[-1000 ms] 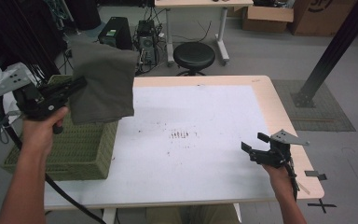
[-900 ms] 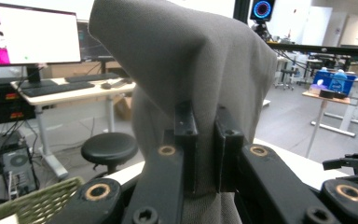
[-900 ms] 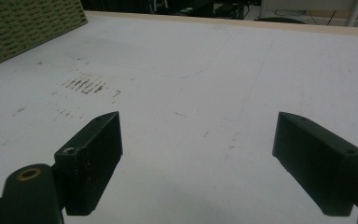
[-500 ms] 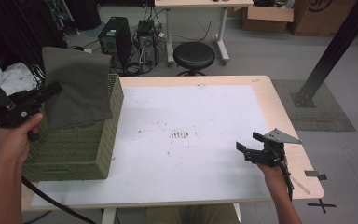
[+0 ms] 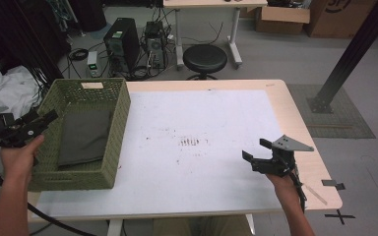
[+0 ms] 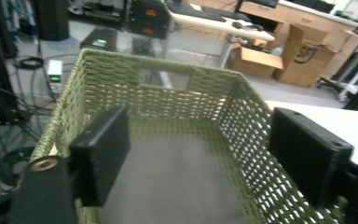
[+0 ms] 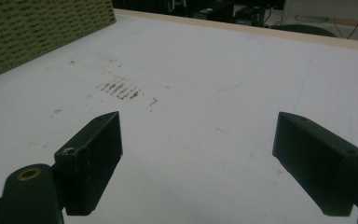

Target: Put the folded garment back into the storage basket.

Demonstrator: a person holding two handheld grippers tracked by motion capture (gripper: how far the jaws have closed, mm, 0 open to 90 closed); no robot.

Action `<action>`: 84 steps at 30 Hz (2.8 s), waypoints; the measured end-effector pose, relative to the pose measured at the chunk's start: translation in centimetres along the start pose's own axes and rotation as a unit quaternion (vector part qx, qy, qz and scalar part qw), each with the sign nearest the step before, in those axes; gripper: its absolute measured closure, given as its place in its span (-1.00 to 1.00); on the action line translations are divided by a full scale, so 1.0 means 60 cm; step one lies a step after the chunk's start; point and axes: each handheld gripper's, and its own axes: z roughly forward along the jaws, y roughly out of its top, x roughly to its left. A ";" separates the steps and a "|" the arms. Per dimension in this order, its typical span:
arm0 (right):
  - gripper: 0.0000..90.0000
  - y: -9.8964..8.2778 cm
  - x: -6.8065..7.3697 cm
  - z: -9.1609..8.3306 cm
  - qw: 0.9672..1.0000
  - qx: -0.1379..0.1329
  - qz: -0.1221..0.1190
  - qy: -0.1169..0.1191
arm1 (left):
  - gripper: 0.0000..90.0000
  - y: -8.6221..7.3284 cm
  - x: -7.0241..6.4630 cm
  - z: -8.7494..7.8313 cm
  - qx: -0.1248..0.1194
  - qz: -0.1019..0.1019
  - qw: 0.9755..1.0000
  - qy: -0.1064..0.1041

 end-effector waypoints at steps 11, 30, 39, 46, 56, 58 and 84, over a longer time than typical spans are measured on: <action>-0.65 0.009 -0.008 0.006 1.000 -0.016 0.006 -0.004 | -0.65 0.008 -0.059 0.007 -0.036 0.017 0.999 -0.024; -0.66 0.016 -0.033 0.013 0.999 -0.046 0.019 -0.017 | -0.65 -0.023 -0.236 0.063 -0.064 0.069 0.988 -0.118; -0.66 0.027 -0.041 0.008 0.998 -0.054 0.017 -0.023 | -0.65 -0.037 -0.310 0.081 -0.075 0.089 0.980 -0.160; -0.66 0.029 -0.046 0.002 0.997 -0.061 0.019 -0.033 | -0.65 -0.058 -0.357 0.099 -0.069 0.094 0.976 -0.181; -0.66 0.031 -0.053 0.000 0.997 -0.062 0.015 -0.037 | -0.65 -0.108 -0.412 0.136 -0.046 0.105 0.972 -0.205; -0.66 0.031 -0.054 0.000 0.997 -0.061 0.014 -0.038 | -0.65 -0.115 -0.420 0.141 -0.044 0.103 0.972 -0.208; -0.66 0.017 -0.058 0.003 0.997 -0.055 0.014 -0.047 | -0.65 -0.160 -0.438 0.170 -0.013 0.103 0.973 -0.205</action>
